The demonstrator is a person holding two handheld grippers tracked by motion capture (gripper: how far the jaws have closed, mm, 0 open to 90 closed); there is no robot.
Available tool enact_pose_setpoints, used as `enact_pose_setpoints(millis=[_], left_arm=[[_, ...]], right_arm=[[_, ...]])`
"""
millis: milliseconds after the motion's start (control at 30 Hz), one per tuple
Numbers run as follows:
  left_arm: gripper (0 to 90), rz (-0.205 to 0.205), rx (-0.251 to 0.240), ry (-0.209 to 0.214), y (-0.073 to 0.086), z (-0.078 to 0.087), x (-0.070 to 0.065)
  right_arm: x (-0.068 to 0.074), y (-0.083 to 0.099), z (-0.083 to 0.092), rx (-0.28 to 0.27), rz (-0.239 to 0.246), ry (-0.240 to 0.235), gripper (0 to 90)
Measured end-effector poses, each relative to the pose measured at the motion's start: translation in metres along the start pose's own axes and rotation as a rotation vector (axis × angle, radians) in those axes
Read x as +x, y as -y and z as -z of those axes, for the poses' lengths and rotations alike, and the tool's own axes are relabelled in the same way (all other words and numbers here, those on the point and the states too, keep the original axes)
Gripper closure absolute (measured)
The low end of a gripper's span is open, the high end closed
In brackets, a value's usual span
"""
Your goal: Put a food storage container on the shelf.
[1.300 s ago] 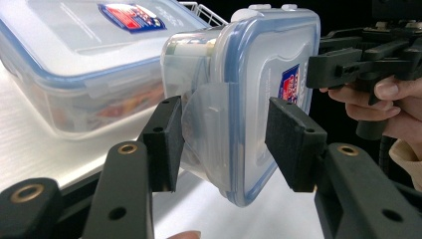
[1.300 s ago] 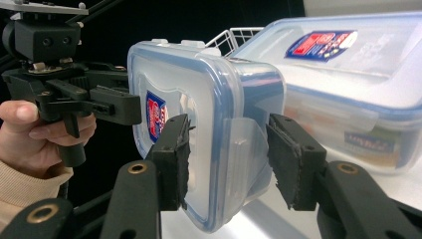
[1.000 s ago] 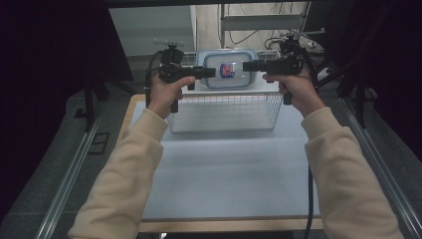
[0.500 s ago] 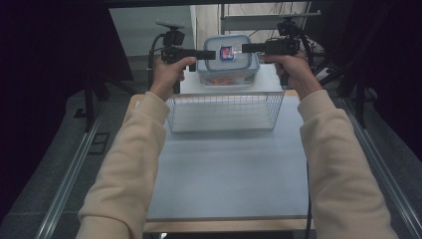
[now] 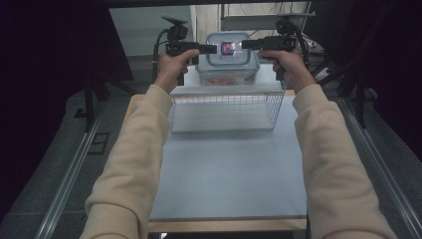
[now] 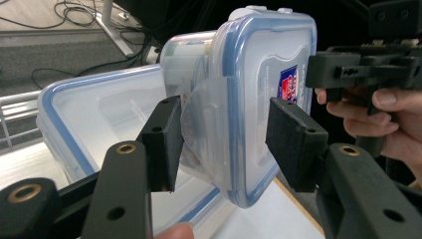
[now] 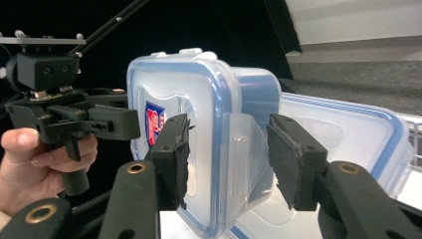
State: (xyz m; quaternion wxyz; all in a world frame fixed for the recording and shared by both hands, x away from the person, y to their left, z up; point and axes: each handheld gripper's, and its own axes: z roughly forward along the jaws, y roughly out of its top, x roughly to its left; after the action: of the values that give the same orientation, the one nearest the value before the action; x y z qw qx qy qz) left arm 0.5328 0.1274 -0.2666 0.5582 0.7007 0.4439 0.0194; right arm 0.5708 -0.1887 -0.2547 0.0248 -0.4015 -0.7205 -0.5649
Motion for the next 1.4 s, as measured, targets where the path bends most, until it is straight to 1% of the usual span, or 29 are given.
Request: enact_pose_setpoints(millis=[33, 133, 200, 233, 300, 333, 367, 400, 433, 533, 567, 667, 700, 733, 833, 900, 933, 1000, 1067, 1100, 1133, 1233, 1300, 1400], left_arm=[[47.6, 0.006, 0.002, -0.002, 0.0, -0.001, 0.001], [42.9, 0.038, 0.005, 0.001, 0.0, -0.006, 0.004], [41.4, 0.063, -0.01, 0.004, 0.001, -0.008, 0.005], [40.5, 0.065, -0.01, 0.001, 0.001, -0.008, 0.006], [36.8, 0.071, -0.013, -0.02, 0.0, -0.009, 0.008], [36.9, 0.084, -0.024, -0.009, 0.001, -0.01, 0.01], [35.0, 0.091, -0.021, -0.005, 0.001, -0.01, 0.011], [33.8, 0.092, -0.033, -0.004, 0.001, -0.01, 0.012], [32.2, 0.091, -0.033, -0.01, 0.002, -0.01, 0.013], [28.2, 0.091, -0.055, -0.002, 0.005, -0.007, 0.015], [27.5, 0.083, -0.06, -0.003, 0.006, -0.005, 0.015], [26.7, 0.079, -0.091, -0.022, 0.007, 0.004, 0.013], [28.2, 0.075, -0.099, -0.027, 0.008, 0.008, 0.012], [31.0, 0.059, -0.105, -0.03, 0.01, 0.012, 0.009], [43.0, 0.032, -0.111, -0.044, 0.017, 0.018, 0.002], [54.1, 0.01, -0.097, -0.057, 0.023, 0.02, -0.002], [63.3, 0.003, -0.088, -0.048, 0.025, 0.02, -0.003], [74.6, -0.014, -0.063, -0.035, 0.03, 0.019, -0.007], [84.0, -0.044, -0.028, -0.014, 0.034, 0.015, -0.012], [86.8, -0.052, -0.014, -0.009, 0.035, 0.013, -0.014], [87.9, -0.071, 0.005, -0.014, 0.036, 0.008, -0.017], [89.8, -0.083, 0.03, -0.013, 0.037, -0.005, -0.022], [90.0, -0.093, 0.046, -0.021, 0.036, -0.013, -0.023], [90.0, -0.082, 0.046, -0.018, 0.034, -0.021, -0.023]], right_arm=[[0.0, 0.0, -0.001, -0.003, 0.009, 0.007, 50.8], [0.004, 0.0, -0.005, 0.005, 0.025, 0.055, 46.5], [0.003, 0.0, -0.007, 0.0, 0.011, 0.066, 45.5], [0.002, 0.0, -0.008, -0.006, -0.002, 0.068, 45.5], [0.0, 0.001, -0.009, -0.008, -0.017, 0.08, 43.7], [-0.001, 0.001, -0.01, -0.005, -0.017, 0.09, 42.1], [-0.002, 0.002, -0.01, -0.007, -0.022, 0.099, 40.2], [-0.003, 0.002, -0.01, -0.011, -0.029, 0.101, 40.2], [-0.004, 0.003, -0.01, -0.018, -0.033, 0.102, 40.4], [-0.007, 0.005, -0.007, -0.031, -0.048, 0.099, 39.4], [-0.008, 0.005, -0.006, -0.035, -0.048, 0.093, 39.4], [-0.007, 0.006, -0.002, -0.042, -0.034, 0.089, 39.4], [-0.007, 0.006, -0.001, -0.045, -0.031, 0.083, 39.4], [-0.006, 0.007, 0.001, -0.051, -0.031, 0.083, 39.4], [-0.004, 0.01, 0.004, -0.049, -0.022, 0.085, 39.7], [-0.002, 0.012, 0.005, -0.047, -0.018, 0.087, 39.8], [-0.001, 0.014, 0.006, -0.046, -0.017, 0.088, 39.9], [0.002, 0.016, 0.007, -0.044, -0.013, 0.088, 39.9], [0.004, 0.018, 0.009, -0.043, -0.01, 0.089, 39.8], [0.005, 0.019, 0.01, -0.043, -0.012, 0.089, 39.8], [0.005, 0.019, 0.011, -0.044, -0.01, 0.09, 39.8], [0.008, 0.022, 0.015, -0.048, -0.016, 0.093, 39.2], [0.01, 0.024, 0.018, -0.047, -0.01, 0.093, 38.9], [0.012, 0.026, 0.023, -0.043, -0.004, 0.099, 38.6]])
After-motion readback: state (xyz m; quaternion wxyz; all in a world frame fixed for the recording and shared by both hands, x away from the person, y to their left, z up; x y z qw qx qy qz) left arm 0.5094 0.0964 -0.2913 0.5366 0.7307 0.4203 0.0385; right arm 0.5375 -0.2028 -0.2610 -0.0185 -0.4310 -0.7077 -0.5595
